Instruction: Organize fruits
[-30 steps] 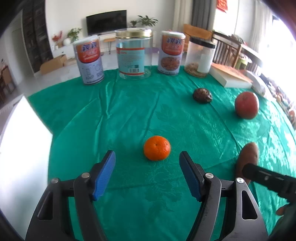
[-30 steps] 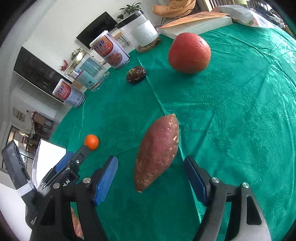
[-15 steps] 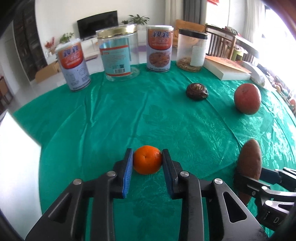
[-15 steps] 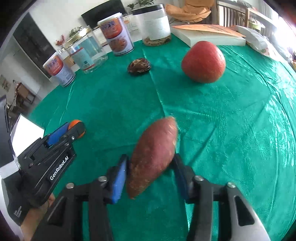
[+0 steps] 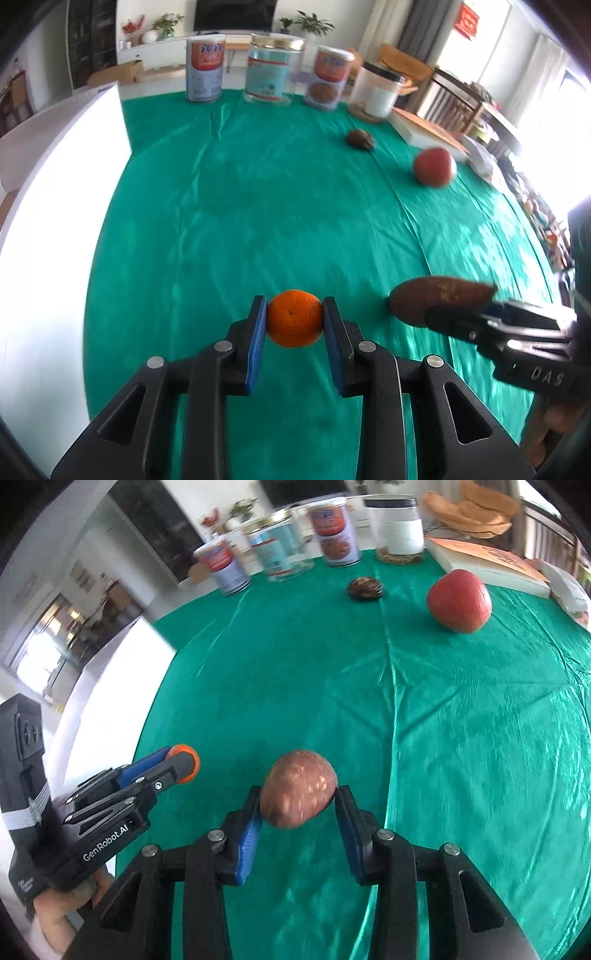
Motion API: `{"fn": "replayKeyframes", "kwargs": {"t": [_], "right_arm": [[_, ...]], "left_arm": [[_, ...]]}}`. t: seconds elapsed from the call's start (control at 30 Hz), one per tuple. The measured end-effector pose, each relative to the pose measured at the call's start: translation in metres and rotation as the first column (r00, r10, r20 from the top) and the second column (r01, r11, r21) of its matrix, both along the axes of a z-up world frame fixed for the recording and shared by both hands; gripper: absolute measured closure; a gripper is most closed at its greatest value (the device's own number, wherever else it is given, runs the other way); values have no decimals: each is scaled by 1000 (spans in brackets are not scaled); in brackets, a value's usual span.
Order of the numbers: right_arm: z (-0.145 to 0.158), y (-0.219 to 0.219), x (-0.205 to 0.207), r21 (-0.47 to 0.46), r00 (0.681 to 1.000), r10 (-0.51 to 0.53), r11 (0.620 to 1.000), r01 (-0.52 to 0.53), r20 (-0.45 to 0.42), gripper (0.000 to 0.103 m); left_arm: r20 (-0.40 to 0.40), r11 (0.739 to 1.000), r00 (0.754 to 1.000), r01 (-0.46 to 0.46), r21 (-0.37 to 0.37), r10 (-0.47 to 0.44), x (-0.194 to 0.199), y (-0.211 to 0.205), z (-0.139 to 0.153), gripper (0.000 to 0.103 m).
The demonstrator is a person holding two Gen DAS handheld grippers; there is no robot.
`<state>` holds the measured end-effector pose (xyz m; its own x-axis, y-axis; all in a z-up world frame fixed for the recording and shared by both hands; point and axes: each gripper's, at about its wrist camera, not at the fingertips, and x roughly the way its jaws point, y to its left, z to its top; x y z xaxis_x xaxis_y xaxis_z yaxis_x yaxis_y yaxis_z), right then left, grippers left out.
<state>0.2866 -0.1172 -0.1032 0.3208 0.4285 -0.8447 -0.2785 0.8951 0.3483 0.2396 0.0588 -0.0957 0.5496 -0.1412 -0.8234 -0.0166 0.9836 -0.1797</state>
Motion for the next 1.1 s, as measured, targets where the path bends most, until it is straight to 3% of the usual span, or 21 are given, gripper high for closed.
{"fn": "replayKeyframes", "kwargs": {"t": [0.17, 0.37, 0.47, 0.5, 0.57, 0.6, 0.63, 0.7, 0.73, 0.93, 1.1], "right_arm": [[5, 5, -65, -68, 995, 101, 993, -99, 24, 64], [-7, 1, -135, -104, 988, 76, 993, -62, 136, 66], [-15, 3, -159, -145, 985, 73, 988, -50, 158, 66], [-18, 2, -164, -136, 986, 68, 990, -48, 151, 66], [-23, 2, -165, -126, 990, 60, 991, -44, 131, 65], [-23, 1, -165, -130, 990, 57, 991, -41, 127, 64], [-23, 2, -164, -125, 991, 56, 991, -41, 118, 56], [-20, -4, -164, -104, 995, 52, 994, -42, 91, 40], [-17, -8, -166, -96, 995, 46, 995, -37, 86, 37], [-9, -38, -156, 10, 997, -64, 998, 65, -35, 36], [-3, -56, -135, 92, 979, -159, 981, 171, -124, 36]], "left_arm": [[-4, 995, 996, 88, 48, -87, -66, -13, -5, 73], [26, 993, 995, 98, 70, -100, -122, -7, -23, 71], [34, 990, 993, 112, 89, -115, -136, -5, -26, 63], [19, 989, 993, 115, 90, -117, -138, -4, -29, 55], [23, 989, 992, 123, 82, -126, -145, -1, -30, 43], [11, 990, 992, 123, 72, -124, -147, 1, -31, 30], [6, 991, 992, 124, 49, -124, -148, 5, -31, 25], [1, 993, 993, 121, 10, -121, -154, 12, -30, 25], [-4, 992, 992, 125, 1, -125, -157, 14, -29, 25], [-68, 991, 989, 131, -40, -134, -148, 14, -20, 25], [-54, 986, 986, 160, 37, -158, -129, -1, -9, 27]]}}
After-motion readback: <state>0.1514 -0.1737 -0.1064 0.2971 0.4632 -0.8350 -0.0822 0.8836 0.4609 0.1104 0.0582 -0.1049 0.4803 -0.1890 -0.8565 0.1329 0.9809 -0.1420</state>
